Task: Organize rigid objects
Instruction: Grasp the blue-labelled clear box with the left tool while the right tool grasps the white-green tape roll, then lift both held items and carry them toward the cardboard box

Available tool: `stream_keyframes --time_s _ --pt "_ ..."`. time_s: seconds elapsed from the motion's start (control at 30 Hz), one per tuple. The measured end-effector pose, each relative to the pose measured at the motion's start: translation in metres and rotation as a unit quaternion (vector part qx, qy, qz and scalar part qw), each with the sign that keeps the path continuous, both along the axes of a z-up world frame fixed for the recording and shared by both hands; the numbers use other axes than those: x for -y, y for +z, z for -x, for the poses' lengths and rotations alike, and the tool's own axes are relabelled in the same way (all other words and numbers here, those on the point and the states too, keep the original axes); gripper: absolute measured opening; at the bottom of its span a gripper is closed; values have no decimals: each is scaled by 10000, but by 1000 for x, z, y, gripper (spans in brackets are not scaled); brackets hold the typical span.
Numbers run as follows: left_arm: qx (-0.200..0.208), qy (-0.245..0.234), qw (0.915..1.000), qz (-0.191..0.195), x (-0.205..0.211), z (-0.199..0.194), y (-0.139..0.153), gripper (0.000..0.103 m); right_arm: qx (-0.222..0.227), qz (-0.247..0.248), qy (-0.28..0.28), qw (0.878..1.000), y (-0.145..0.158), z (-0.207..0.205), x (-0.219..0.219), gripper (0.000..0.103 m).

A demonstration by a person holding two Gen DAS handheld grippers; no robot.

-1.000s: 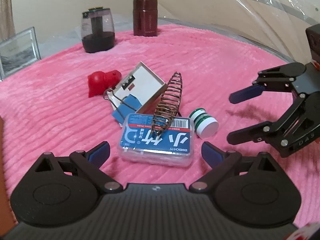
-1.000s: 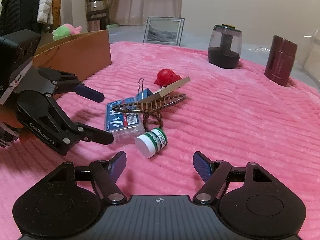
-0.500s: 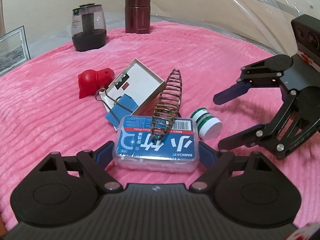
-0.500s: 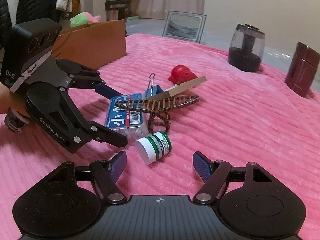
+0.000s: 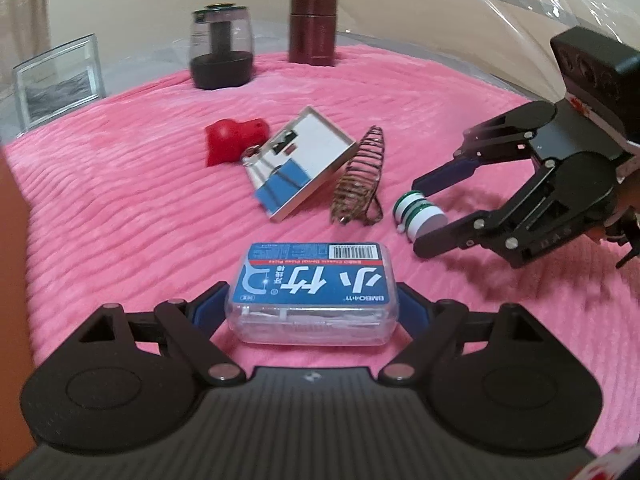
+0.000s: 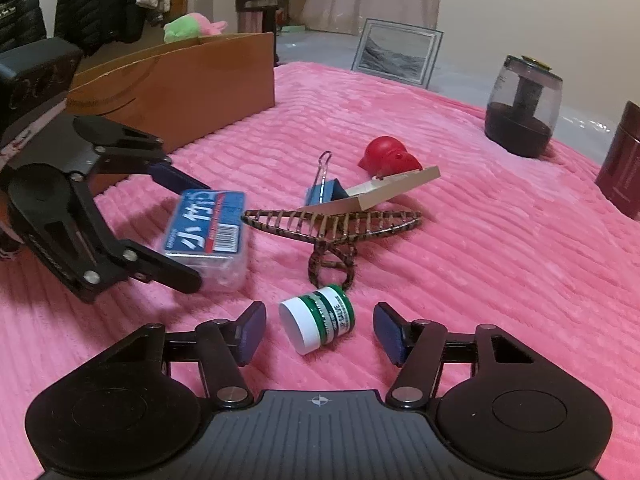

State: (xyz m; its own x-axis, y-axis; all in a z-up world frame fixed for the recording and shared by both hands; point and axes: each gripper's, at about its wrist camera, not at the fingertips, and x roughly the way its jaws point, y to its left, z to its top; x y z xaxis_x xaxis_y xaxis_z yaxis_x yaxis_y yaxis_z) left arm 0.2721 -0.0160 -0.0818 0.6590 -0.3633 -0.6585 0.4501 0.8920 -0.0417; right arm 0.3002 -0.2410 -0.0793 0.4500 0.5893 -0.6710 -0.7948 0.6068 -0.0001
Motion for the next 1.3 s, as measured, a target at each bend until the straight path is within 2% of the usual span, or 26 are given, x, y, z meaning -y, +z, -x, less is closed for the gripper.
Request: stream_keyframes --time_s 0.13,0.43,0.67,0.9,1.3 --pt "-46 200 9997 111 -8 10 1 84 -18 70 60 10000 -2 0 -2 43" --pt "-59 283 9995 138 -8 27 2 84 -118 30 -252 9996 6 15 -1 31" --pt "-91 338 9993 158 -7 44 4 84 -309 -244 -900 9952 10 35 4 29" --pt "34 453 9989 133 -6 65 18 83 -232 -566 -1446 9876 24 65 8 29" --pt "86 640 9977 182 -19 109 40 83 -191 -878 -1628 9825 47 126 -8 29"
